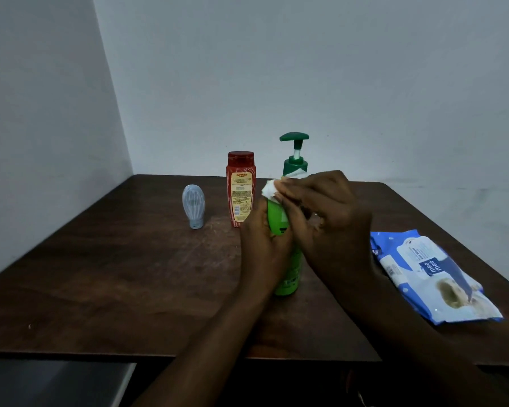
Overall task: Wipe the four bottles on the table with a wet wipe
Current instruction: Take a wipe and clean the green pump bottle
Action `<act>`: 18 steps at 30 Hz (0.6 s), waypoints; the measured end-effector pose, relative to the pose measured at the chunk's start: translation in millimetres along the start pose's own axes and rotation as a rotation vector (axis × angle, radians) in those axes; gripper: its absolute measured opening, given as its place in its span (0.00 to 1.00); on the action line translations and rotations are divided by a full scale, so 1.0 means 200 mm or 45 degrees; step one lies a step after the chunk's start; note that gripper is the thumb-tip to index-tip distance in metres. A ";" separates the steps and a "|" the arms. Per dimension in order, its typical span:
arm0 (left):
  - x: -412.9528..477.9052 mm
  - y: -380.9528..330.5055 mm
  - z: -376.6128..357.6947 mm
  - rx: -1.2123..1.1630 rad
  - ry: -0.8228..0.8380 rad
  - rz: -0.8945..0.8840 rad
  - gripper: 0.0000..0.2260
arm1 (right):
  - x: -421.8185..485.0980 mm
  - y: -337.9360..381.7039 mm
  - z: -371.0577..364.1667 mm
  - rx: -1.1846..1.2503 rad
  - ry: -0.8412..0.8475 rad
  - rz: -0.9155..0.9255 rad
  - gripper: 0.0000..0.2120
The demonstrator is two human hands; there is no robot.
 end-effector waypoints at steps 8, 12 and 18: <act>-0.03 0.10 -0.05 0.371 0.045 0.058 0.19 | 0.08 -0.02 -0.16 -0.160 0.193 -0.172 0.09; 0.00 -0.02 0.04 0.145 -0.047 -0.017 0.14 | 0.05 0.00 -0.03 0.002 0.099 -0.125 0.09; 0.01 0.03 -0.07 -0.141 0.345 0.146 0.20 | -0.01 -0.09 0.10 0.196 0.001 -0.173 0.09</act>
Point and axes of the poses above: each hand's wrist, its own x-axis towards the middle knuckle, its own z-axis out of the back of the hand, y = z × x, the point moved 10 cm from there along x, towards the middle knuckle, and after that the axes turned 12 degrees about x, right-handed, at the moved point
